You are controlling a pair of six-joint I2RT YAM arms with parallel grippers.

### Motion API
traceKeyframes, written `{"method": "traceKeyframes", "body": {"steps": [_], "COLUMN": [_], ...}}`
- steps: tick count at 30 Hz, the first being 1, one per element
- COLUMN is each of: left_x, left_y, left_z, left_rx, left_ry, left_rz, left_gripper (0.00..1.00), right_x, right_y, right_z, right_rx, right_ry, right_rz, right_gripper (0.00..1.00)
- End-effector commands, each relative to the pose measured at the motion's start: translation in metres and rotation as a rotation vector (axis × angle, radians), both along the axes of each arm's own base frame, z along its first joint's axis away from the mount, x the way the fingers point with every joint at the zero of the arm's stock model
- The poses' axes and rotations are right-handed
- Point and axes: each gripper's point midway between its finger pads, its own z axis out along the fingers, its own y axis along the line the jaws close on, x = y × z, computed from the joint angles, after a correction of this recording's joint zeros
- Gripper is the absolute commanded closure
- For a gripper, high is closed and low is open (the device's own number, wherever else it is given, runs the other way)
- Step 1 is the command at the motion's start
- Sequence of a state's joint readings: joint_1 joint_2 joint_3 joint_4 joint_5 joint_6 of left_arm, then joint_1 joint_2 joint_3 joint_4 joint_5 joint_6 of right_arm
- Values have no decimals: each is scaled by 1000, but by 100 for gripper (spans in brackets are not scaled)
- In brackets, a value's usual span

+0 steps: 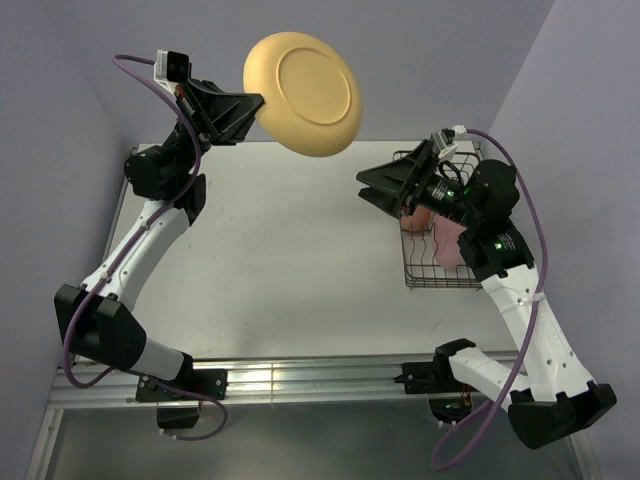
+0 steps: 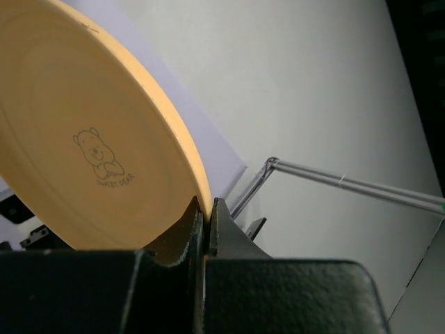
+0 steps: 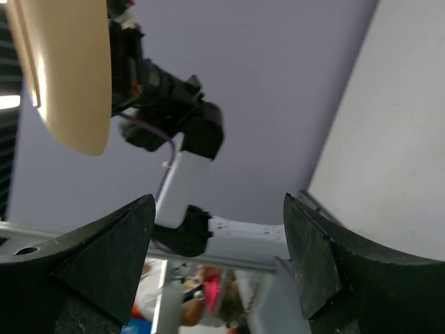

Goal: Load the mixed dishes into the dish rack

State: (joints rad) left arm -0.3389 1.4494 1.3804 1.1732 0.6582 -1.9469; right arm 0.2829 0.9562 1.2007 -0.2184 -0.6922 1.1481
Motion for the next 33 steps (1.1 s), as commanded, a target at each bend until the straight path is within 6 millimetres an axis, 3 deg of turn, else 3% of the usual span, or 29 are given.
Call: {"method": "traceKeyframes", "body": {"steps": [1, 3, 4, 7, 9, 11, 14, 15, 19, 24, 32, 33], "left_x": [-85, -88, -87, -79, -73, -73, -75, -76, -86, -91, -93, -93], "left_y": [55, 63, 64, 73, 84, 91, 102, 105, 110, 110, 108, 107], "left_z": [36, 39, 41, 42, 43, 40, 41, 42, 53, 59, 54, 54], "left_rx": [-281, -323, -331, -388, -463, -501, -561, -582, -601, -596, -591, -591], "left_ry": [-206, -197, -187, -99, -50, -36, -47, -47, -91, -105, -75, -71], "left_rz": [-244, -254, -257, -255, -256, -273, -297, -300, -320, -338, -345, -346], "left_gripper": [100, 100, 100, 100, 100, 100, 100, 100, 100, 100, 100, 100], "right_x": [-42, -45, -53, -58, -53, -60, -51, -41, -28, -8, 17, 27], "right_y": [6, 5, 2, -2, -3, -9, -9, -4, -2, 4, 21, 25], "right_z": [75, 84, 99, 116, 123, 138, 150, 147, 153, 153, 173, 172], "right_rx": [250, 326, 365, 446, 514, 587, 631, 617, 628, 672, 701, 704], "right_ry": [-152, -149, -248, -327, -309, -345, -354, -319, -317, -275, -257, -241], "right_rz": [222, 256, 280, 315, 342, 386, 399, 390, 369, 378, 398, 391], "right_gripper": [19, 19, 18, 18, 18, 18, 20, 20, 20, 21, 24, 24]}}
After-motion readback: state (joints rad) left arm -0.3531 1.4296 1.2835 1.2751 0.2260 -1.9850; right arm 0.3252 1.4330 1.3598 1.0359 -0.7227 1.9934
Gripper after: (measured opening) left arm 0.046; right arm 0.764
